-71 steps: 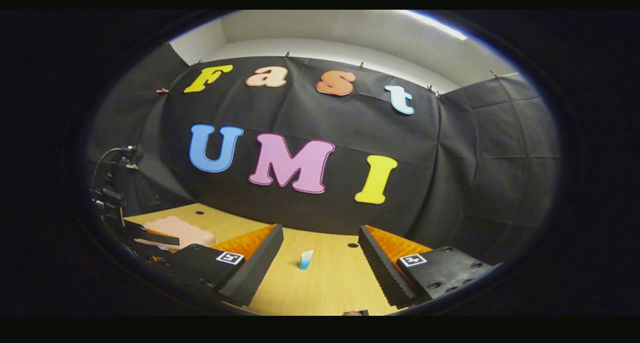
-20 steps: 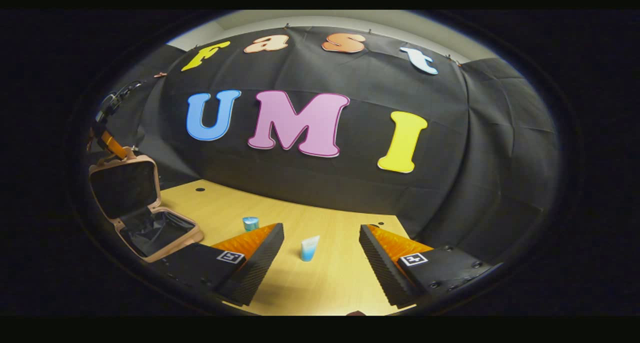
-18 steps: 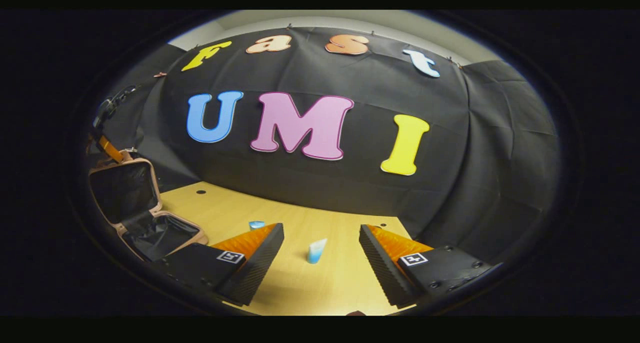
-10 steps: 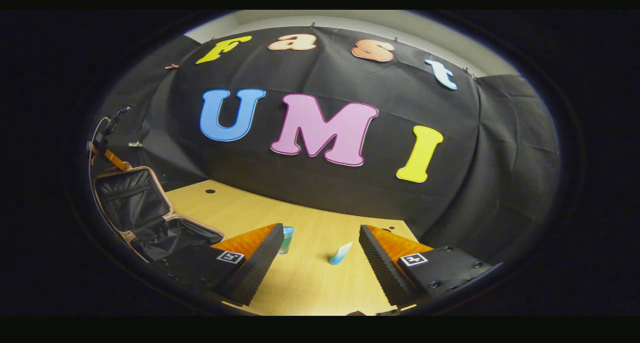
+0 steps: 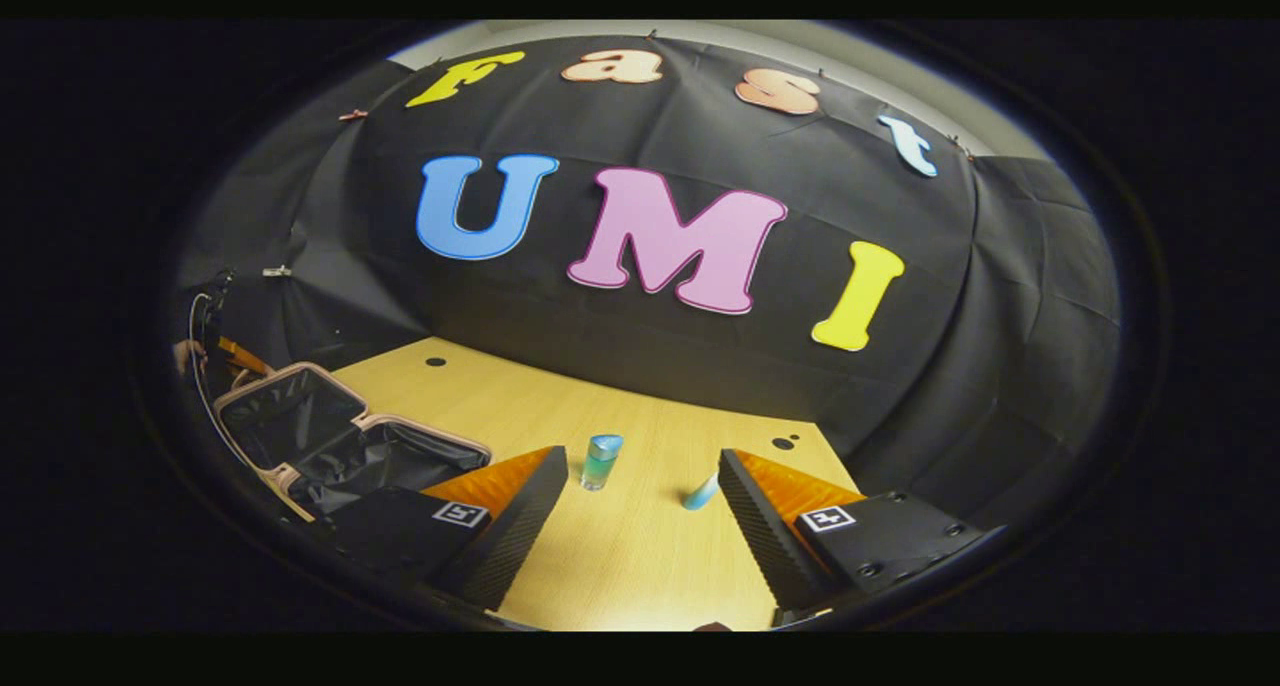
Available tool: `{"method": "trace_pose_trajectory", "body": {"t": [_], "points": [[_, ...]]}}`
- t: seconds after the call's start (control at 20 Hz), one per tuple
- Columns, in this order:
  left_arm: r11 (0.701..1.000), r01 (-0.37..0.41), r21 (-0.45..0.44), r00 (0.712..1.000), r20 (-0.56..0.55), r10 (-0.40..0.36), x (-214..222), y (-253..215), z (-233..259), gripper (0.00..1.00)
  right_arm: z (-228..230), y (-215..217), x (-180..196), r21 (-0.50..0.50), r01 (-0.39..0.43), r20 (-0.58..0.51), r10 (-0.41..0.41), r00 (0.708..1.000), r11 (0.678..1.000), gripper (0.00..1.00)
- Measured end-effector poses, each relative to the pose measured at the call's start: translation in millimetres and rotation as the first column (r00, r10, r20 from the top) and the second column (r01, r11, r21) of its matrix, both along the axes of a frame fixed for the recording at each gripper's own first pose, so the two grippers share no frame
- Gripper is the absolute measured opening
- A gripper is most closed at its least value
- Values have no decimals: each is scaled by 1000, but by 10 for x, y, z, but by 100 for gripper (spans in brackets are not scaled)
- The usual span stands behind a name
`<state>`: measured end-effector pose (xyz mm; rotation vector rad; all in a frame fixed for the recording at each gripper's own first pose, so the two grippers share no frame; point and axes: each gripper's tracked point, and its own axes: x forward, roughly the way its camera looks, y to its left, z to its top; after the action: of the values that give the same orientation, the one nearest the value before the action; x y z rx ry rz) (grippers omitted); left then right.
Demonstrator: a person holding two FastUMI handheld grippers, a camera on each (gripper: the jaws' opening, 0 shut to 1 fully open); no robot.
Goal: First open the suitcase, pack the skin care products into it, and then close the suitcase.
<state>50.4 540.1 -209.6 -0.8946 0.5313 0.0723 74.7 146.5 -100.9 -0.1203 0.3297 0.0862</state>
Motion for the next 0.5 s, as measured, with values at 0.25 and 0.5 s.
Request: {"method": "trace_pose_trajectory", "body": {"t": [0.25, 0.5], "points": [[984, 12, -176, 997, 77, 1, -75, -5, -3, 31, 97, 125, 66, -19, -20, 15, 20, 1000, 1000, 96], [994, -104, -34, 990, -99, 100, -351, 505, -441, 88, 52, 321, 48, -81, -97, -3, 97, 995, 992, 96]]}}
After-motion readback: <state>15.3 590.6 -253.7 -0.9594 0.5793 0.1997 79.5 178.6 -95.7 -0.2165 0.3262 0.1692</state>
